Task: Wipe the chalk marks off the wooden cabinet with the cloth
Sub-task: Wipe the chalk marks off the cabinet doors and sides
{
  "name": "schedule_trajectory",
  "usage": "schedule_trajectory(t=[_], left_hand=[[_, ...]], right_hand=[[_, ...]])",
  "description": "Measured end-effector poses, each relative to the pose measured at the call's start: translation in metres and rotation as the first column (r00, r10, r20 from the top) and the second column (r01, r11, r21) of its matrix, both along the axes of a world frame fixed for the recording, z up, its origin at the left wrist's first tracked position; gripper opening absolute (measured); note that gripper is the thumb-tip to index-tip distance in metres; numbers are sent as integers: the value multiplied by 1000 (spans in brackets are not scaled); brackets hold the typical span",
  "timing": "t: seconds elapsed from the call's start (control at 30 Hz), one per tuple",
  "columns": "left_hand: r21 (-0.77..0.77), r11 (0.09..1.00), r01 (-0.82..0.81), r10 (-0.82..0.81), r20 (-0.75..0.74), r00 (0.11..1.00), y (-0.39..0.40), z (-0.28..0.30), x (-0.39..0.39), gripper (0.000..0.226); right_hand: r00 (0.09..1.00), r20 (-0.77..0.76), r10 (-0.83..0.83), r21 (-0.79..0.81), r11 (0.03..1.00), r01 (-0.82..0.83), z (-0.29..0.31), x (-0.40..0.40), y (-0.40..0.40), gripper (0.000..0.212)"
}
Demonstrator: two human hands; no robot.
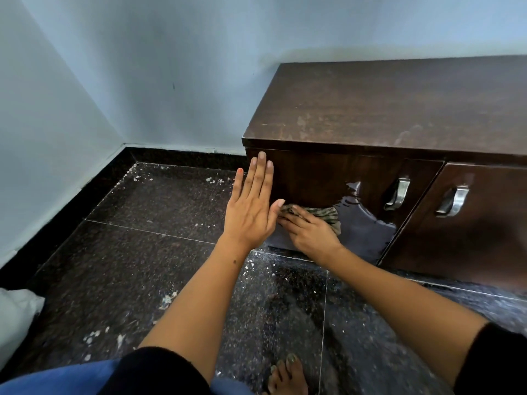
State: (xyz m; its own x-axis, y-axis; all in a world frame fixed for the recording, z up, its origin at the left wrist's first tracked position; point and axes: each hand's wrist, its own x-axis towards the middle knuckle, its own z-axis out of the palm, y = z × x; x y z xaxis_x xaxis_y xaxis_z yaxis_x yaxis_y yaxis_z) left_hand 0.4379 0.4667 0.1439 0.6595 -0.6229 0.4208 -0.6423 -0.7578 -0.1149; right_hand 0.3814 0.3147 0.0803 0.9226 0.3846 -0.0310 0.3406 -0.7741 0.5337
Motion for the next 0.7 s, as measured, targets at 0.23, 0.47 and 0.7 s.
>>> schedule_trajectory(t=[0.23,0.47,0.7], left_hand=[[36,997,67,-69,38,997,-9,-2,-11,66],[74,994,85,-92,91,992,-20,5,-8,65],[69,995,72,-79,112,991,-24,-2,-6,66]], right_hand=[[948,-125,-293,855,453,253,11,-44,-6,57],[795,-601,85,-79,-996,46,40,-96,-28,44],[824,-535,-188,244,-968,-62,47,-115,-30,45]])
